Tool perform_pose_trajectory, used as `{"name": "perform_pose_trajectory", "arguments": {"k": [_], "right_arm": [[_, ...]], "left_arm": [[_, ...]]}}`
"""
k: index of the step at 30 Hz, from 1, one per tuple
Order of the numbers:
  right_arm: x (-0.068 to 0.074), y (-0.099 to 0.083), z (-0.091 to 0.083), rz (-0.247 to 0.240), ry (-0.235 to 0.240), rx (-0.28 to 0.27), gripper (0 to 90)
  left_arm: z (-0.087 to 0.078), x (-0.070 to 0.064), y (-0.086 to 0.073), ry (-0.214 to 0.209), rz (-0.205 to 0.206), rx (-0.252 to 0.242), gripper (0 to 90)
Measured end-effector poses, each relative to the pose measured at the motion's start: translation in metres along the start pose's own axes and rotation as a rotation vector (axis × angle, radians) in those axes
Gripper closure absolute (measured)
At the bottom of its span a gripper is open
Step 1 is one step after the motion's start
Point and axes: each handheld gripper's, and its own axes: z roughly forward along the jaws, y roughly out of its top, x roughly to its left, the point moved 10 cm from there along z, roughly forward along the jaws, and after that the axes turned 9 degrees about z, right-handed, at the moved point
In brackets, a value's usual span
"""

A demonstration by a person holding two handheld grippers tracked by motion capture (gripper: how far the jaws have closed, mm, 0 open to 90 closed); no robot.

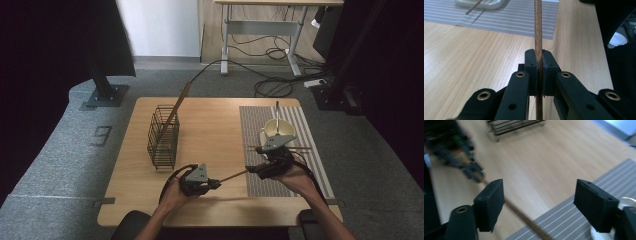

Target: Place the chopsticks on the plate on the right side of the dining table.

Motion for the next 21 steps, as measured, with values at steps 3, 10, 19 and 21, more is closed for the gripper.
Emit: {"name": "perform_pose_trajectory", "arguments": {"k": [3,10,19,21], "right_arm": [[0.008,-0.007,0.004,-0.042,0.017,0.045,22.3],[0.028,-0.028,0.026,-0.207,0.027,0.177,41.9],[0.036,-0.039,0.034,-0.315,0.024,0.257,63.7],[0.036,-0.041,0.034,-0.325,0.023,0.266,65.9]], "left_arm": [[0.002,-0.002,0.000,-0.011,0.000,0.012,85.3],[0.005,-0.007,-0.002,-0.039,0.018,0.050,85.2],[0.009,-0.013,-0.002,-0.070,0.029,0.071,85.3],[0.009,-0.013,-0.001,-0.072,0.028,0.069,85.3]]}}
